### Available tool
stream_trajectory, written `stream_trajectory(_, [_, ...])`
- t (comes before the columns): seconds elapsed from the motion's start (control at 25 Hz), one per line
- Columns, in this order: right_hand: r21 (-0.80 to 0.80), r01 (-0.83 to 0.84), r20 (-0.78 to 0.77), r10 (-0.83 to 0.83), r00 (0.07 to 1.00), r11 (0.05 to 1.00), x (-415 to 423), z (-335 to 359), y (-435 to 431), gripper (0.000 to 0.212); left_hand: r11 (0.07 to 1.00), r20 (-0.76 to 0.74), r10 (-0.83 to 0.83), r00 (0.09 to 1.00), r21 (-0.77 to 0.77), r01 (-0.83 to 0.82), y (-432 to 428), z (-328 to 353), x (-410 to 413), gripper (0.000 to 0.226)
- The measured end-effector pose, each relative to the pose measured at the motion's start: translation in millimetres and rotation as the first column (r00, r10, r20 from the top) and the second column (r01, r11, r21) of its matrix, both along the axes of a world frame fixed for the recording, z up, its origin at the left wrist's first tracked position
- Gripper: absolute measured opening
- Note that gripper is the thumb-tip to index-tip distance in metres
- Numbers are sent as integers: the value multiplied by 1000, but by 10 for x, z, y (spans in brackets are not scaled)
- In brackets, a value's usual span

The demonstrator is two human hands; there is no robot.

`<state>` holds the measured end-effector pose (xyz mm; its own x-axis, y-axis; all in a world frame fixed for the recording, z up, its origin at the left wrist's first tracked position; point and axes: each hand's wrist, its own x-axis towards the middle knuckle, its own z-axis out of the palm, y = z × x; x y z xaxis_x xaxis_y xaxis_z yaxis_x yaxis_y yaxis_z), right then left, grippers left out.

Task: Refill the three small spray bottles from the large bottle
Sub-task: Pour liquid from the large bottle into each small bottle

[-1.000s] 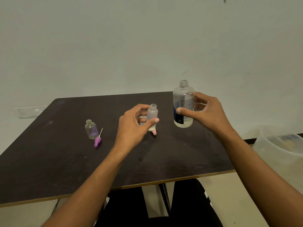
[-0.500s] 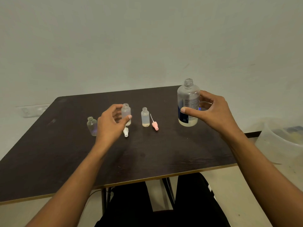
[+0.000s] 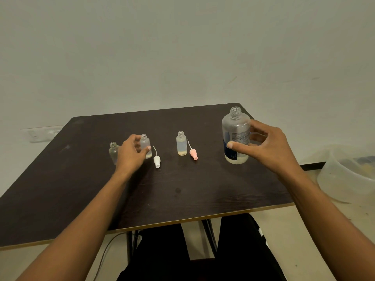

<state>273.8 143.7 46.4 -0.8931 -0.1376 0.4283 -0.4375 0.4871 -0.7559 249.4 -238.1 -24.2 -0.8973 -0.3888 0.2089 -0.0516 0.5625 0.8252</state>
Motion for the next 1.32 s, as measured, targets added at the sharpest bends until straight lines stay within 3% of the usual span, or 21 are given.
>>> stream_trajectory(0.52, [18,19,-5,-19,1000,1000,46,-17,42,68,999,9,-19,1000,31,19,51,-57,-17,51])
stream_trajectory(0.68, [9,-3,-3,3,1000,1000,62,-40,8,68,999,-104,-34,994,36,38,69,85,137,65])
stream_trajectory(0.88, [-6,-37,1,37,999,999,87,-79,-71,71,998,-251,-9,968,53,23,-107,378,530,48])
stream_trajectory(1.0, [-34,-60,5,60,998,998,114,-89,-171,73,998,-309,33,951,-33,-45,-387,452,637,47])
stream_trajectory(1.16, [-49,-97,24,98,995,994,139,-124,-301,75,989,-172,54,984,-129,-77,-728,304,655,53])
stream_trajectory(1.32, [-73,-134,38,137,990,988,141,-173,-374,77,996,7,51,999,-75,-51,-850,56,596,63])
